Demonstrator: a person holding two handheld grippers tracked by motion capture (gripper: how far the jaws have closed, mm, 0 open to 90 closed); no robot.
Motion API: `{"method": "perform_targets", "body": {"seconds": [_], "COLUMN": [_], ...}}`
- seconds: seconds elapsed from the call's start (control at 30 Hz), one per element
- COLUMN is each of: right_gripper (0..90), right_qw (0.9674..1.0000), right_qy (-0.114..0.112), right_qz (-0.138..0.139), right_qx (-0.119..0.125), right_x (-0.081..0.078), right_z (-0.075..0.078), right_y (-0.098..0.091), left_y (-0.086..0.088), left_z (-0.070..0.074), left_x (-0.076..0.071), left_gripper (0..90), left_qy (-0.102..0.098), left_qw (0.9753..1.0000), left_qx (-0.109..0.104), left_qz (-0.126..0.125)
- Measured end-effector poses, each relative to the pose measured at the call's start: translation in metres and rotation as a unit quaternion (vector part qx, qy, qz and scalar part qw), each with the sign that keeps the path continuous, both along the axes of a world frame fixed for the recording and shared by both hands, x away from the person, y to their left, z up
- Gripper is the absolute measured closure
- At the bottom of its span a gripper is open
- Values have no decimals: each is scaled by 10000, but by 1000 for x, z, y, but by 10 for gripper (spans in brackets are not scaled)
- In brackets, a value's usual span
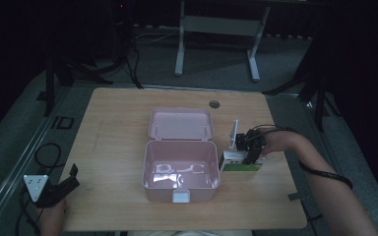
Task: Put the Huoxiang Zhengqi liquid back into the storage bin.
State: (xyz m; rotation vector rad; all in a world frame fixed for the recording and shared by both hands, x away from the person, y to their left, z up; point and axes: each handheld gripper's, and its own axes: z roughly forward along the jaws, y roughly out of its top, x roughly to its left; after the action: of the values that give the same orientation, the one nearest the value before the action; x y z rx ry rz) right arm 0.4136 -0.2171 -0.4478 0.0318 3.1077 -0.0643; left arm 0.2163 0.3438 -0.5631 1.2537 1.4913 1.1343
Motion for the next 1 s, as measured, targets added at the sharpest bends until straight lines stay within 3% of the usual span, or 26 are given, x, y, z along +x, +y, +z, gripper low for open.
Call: {"method": "perform_targets", "body": {"seconds": [0.23,0.53,0.8,1.0], "right_gripper": [607,617,618,617], "right_qw": [10000,9999,9997,9996], "right_qy": [56,127,155,239], "right_qz": [10,-45,86,2], "right_qx": [-44,-24,-150,-154], "right_x": [3,1,-7,-17], "right_z": [-4,1,17,32], "right_y": [3,2,2,0], "left_y": [0,0,0,0], "left_z": [0,0,0,0], "left_x": [0,0,0,0], "left_gripper": [21,21,21,21], "left_qy": [3,2,5,0], "left_qw": [10000,10000,10000,10000], "left_qx": [-5,-7,-14,-27], "left_qz": [2,8,7,6]}}
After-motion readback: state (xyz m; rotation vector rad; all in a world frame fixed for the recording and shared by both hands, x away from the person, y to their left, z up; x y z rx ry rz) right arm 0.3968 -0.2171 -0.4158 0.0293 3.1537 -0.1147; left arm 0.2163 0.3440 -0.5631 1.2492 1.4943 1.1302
